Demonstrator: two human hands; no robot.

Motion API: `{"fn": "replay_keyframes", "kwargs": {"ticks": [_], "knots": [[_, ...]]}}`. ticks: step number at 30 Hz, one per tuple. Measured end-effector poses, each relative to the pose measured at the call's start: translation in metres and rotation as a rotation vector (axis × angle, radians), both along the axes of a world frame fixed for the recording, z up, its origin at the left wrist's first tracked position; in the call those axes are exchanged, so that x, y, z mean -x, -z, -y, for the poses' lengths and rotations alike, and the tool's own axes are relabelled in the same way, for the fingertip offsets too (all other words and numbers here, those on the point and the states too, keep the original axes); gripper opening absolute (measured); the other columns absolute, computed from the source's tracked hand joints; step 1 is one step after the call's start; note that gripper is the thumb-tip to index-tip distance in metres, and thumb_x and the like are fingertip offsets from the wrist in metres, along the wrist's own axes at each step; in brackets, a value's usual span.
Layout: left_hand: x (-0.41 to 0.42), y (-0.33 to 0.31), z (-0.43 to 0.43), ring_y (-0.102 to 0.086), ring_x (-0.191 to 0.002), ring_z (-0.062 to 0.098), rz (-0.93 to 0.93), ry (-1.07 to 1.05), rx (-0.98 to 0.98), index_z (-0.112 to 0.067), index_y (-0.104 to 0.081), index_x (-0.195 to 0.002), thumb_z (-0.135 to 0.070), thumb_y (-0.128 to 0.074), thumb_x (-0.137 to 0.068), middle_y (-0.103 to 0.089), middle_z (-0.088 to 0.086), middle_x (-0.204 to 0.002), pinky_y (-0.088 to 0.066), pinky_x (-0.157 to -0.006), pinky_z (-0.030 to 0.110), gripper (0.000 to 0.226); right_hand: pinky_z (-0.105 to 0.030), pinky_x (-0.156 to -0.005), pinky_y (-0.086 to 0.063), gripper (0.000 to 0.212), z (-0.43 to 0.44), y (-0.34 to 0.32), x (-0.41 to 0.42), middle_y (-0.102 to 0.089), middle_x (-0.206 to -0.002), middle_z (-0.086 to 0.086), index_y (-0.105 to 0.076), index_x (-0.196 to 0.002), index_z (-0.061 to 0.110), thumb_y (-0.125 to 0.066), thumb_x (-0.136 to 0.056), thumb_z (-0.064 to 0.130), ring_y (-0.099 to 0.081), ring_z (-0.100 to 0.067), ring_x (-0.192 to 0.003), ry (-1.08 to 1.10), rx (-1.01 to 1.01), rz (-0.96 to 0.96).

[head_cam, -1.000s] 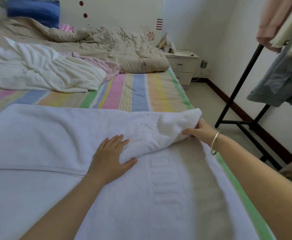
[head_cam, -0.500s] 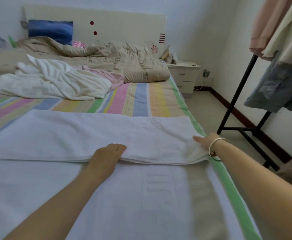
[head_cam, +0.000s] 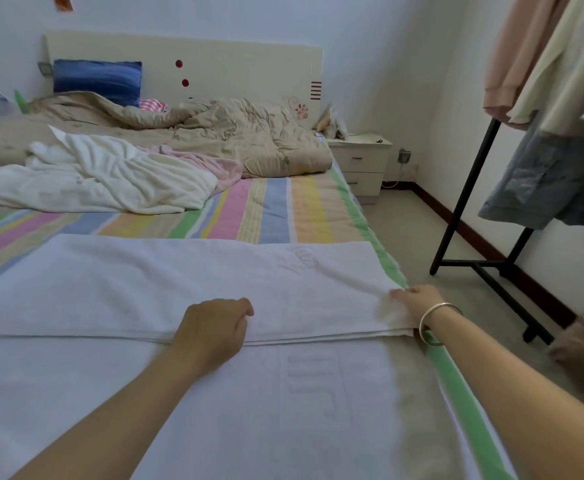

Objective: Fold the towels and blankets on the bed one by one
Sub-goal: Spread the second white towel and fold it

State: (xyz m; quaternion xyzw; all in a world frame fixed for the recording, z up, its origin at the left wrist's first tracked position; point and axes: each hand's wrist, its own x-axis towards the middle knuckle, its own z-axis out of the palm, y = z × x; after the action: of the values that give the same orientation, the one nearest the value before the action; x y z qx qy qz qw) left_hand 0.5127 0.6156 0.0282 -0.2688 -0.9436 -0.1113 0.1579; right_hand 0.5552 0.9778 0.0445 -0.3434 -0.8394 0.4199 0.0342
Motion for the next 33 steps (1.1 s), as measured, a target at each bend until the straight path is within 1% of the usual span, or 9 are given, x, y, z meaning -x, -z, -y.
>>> {"fn": "replay_keyframes", "kwargs": {"ticks": [3,6,11,18,20,22,27,30,33], "knots": [[0.012,-0.001,-0.027,-0.066,-0.079,0.02,-0.011,-0.032,-0.148,-0.029,-0.066,-0.103,-0.035,-0.031,-0.083,-0.07,-0.009,-0.093,-0.045,-0.066,0.03,0.04,-0.034,-0.09,-0.042,0.048,-0.002,-0.005,0.02,-0.06,-0.117,-0.017,-0.061,-0.12,-0.002,-0.062,-0.092,0.036,-0.054,-0.03,-0.096,0.027,0.06,-0.032],[0.026,0.001,-0.053,-0.064,-0.099,0.018,0.043,-0.039,-0.213,-0.025,-0.062,-0.116,-0.027,-0.045,-0.09,-0.064,-0.008,-0.116,-0.049,-0.078,0.033,0.031,-0.035,-0.096,-0.039,0.055,-0.009,-0.005,0.049,-0.056,-0.128,-0.019,-0.053,-0.13,-0.003,-0.057,-0.094,0.039,-0.054,-0.034,-0.114,0.059,0.089,-0.044],[0.07,0.007,-0.083,-0.034,-0.138,0.013,0.138,-0.102,-0.165,-0.022,-0.046,-0.14,-0.031,-0.044,-0.099,-0.037,-0.005,-0.152,-0.026,-0.111,0.028,0.042,-0.038,-0.1,-0.041,0.063,-0.015,-0.003,0.099,-0.054,-0.132,-0.02,-0.051,-0.132,-0.001,-0.048,-0.095,0.05,-0.053,-0.036,-0.118,0.088,0.045,0.033],[0.122,0.011,-0.102,-0.01,-0.149,0.016,0.237,-0.123,-0.062,-0.025,-0.026,-0.152,-0.043,-0.034,-0.101,-0.012,-0.001,-0.162,-0.008,-0.121,0.037,0.054,-0.036,-0.097,-0.043,0.055,-0.018,-0.004,0.168,-0.055,-0.127,-0.015,-0.051,-0.133,-0.001,-0.06,-0.093,0.036,-0.053,-0.034,-0.122,0.064,0.31,-0.108],[0.129,0.019,-0.104,0.001,-0.15,0.017,0.27,-0.134,0.026,-0.027,-0.016,-0.155,-0.049,-0.028,-0.101,-0.001,0.0,-0.163,-0.002,-0.122,0.04,0.06,-0.03,-0.092,-0.04,0.047,-0.02,-0.005,0.171,-0.052,-0.133,-0.011,-0.051,-0.134,0.004,-0.053,-0.097,0.033,-0.049,-0.031,-0.126,0.023,0.25,-0.052],[0.133,0.027,-0.105,0.008,-0.15,0.02,0.295,-0.139,0.104,-0.028,-0.007,-0.156,-0.057,-0.021,-0.098,0.009,0.003,-0.163,0.003,-0.121,0.041,0.065,-0.029,-0.097,-0.036,0.042,-0.03,-0.001,0.171,-0.052,-0.137,-0.011,-0.055,-0.132,0.007,-0.047,-0.099,0.031,-0.049,-0.031,-0.124,0.075,0.138,-0.042],[0.132,0.041,-0.108,0.01,-0.15,0.019,0.272,-0.109,0.143,-0.029,-0.001,-0.156,-0.069,0.016,-0.067,0.009,0.005,-0.163,0.006,-0.121,0.039,0.099,-0.033,-0.1,-0.039,0.036,-0.036,0.02,0.16,-0.06,-0.128,-0.016,-0.064,-0.121,0.004,-0.051,-0.097,0.027,-0.054,-0.037,-0.116,0.131,0.031,-0.107],[0.125,0.039,-0.101,0.006,-0.15,0.016,0.25,-0.089,0.06,-0.028,-0.006,-0.156,-0.068,0.013,-0.072,0.003,0.002,-0.163,0.003,-0.122,0.037,0.095,-0.035,-0.099,-0.042,0.035,-0.029,0.016,0.147,-0.059,-0.129,-0.014,-0.061,-0.126,0.014,-0.053,-0.093,0.021,-0.055,-0.036,-0.115,0.146,-0.046,-0.159],[0.107,0.034,-0.089,0.002,-0.15,0.013,0.228,-0.061,-0.02,-0.028,-0.011,-0.155,-0.066,0.007,-0.078,0.0,-0.001,-0.163,0.001,-0.122,0.033,0.088,-0.04,-0.107,-0.035,0.05,-0.002,0.008,0.117,-0.044,-0.14,-0.013,-0.045,-0.139,0.021,-0.055,-0.091,0.027,-0.042,-0.034,-0.128,-0.032,-0.381,-0.18]]}}
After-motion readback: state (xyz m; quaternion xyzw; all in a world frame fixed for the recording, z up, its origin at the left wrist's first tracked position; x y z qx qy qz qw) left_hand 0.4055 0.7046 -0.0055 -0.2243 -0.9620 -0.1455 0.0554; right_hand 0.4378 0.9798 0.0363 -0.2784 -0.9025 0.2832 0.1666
